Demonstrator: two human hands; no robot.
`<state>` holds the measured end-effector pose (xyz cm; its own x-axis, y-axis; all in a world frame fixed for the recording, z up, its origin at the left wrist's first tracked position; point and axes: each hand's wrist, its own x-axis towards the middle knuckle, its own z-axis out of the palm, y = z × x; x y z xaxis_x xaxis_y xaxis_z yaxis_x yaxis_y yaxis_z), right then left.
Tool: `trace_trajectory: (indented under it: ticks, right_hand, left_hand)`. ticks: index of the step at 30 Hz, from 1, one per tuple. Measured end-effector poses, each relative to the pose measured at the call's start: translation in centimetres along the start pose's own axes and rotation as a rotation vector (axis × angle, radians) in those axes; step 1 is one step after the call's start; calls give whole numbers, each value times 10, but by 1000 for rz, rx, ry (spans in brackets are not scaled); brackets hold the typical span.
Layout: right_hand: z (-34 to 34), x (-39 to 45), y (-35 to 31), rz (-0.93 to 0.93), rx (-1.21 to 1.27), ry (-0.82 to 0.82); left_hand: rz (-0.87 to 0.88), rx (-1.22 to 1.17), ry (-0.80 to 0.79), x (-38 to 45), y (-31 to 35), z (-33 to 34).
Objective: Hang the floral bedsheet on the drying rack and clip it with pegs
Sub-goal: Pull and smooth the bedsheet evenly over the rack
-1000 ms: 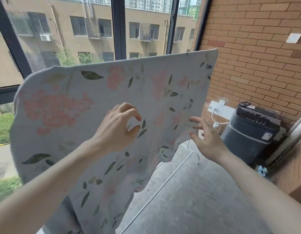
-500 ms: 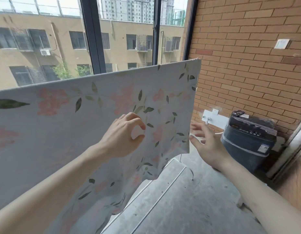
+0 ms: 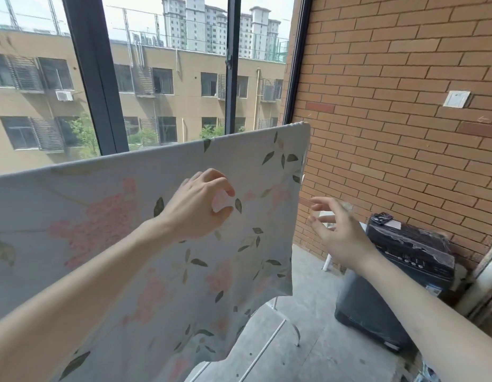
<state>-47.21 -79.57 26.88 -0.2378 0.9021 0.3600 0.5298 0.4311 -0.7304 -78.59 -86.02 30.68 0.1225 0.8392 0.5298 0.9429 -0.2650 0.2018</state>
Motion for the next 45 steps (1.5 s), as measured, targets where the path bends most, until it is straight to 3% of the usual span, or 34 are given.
trace_trajectory:
  ticks: [7, 13, 19, 25, 29, 39, 45]
  right_hand:
    - [-58, 103, 57, 39, 0, 45]
    - [-99, 219, 113, -23, 13, 20]
    - [-129, 326, 175, -75, 37, -109]
    - [-125, 422, 204, -85, 90, -196]
    - [-105, 469, 214, -123, 142, -259]
    - [-76, 539, 222, -188, 281, -139]
    - [-76, 567, 227, -229, 309, -117]
  left_hand:
    - [0, 135, 55, 147, 15, 14]
    - [-206, 285, -25, 245, 28, 66]
    - [-394, 386, -38, 308, 49, 124]
    - [-529, 522, -8, 341, 47, 160]
    - [-581, 645, 129, 349, 40, 183]
    - [-671, 666, 469, 362, 25, 210]
    - [-682, 667, 499, 371, 25, 218]
